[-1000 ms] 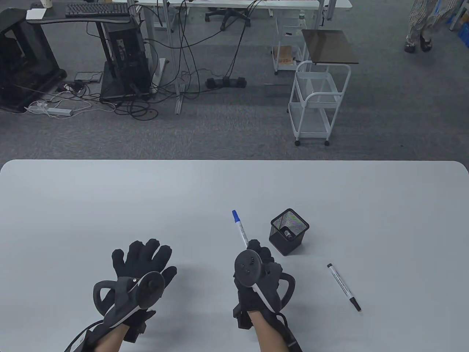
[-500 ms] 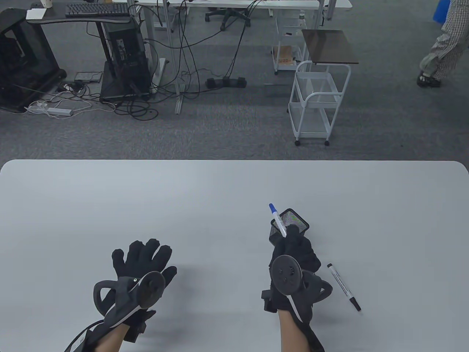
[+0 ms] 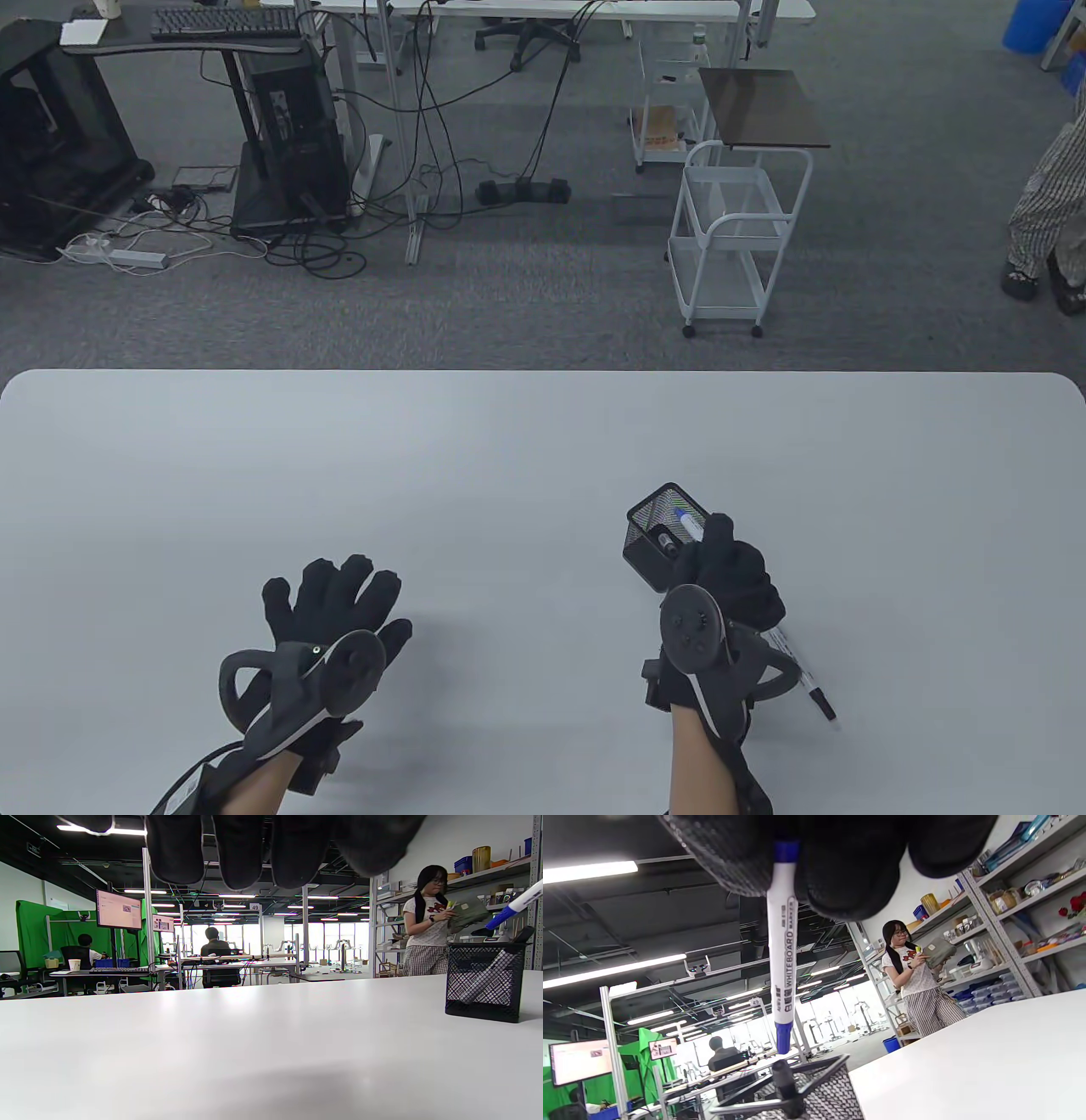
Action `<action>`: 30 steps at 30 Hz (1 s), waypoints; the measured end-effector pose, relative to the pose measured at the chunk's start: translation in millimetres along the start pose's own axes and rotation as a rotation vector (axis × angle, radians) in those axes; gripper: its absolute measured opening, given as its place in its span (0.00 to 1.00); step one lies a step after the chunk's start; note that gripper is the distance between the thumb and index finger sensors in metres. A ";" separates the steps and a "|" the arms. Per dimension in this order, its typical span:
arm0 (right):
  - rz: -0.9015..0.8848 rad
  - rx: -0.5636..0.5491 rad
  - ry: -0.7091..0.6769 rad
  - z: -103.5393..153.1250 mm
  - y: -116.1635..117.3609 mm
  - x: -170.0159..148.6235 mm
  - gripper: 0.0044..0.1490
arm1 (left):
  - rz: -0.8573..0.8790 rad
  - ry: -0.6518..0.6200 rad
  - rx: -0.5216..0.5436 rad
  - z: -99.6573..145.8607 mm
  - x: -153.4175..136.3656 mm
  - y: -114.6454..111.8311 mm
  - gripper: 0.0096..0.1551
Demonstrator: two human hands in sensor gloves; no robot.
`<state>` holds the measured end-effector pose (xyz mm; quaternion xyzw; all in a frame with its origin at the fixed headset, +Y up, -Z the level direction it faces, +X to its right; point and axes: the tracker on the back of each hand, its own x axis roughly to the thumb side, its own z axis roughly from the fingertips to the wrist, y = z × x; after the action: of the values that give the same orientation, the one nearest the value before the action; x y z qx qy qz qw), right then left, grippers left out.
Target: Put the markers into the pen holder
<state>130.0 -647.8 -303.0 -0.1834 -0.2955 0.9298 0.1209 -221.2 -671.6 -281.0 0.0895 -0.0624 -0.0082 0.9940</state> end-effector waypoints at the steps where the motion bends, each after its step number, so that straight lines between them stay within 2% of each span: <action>1: 0.014 -0.003 0.000 -0.4 2.5 -0.1 0.30 | 0.000 0.000 -0.001 0.0 0.0 -0.1 0.34; 17: 0.062 0.041 -0.019 -5.0 39.5 -3.6 0.31 | -0.006 0.006 -0.015 -1.1 0.1 -0.5 0.34; 30: 0.063 0.033 -0.032 -4.3 42.6 -3.8 0.37 | -0.015 0.001 -0.028 -1.4 1.7 -1.5 0.34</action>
<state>130.2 -680.8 -330.6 -0.1758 -0.2762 0.9406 0.0898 -219.3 -672.8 -282.4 0.0762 -0.0611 -0.0164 0.9951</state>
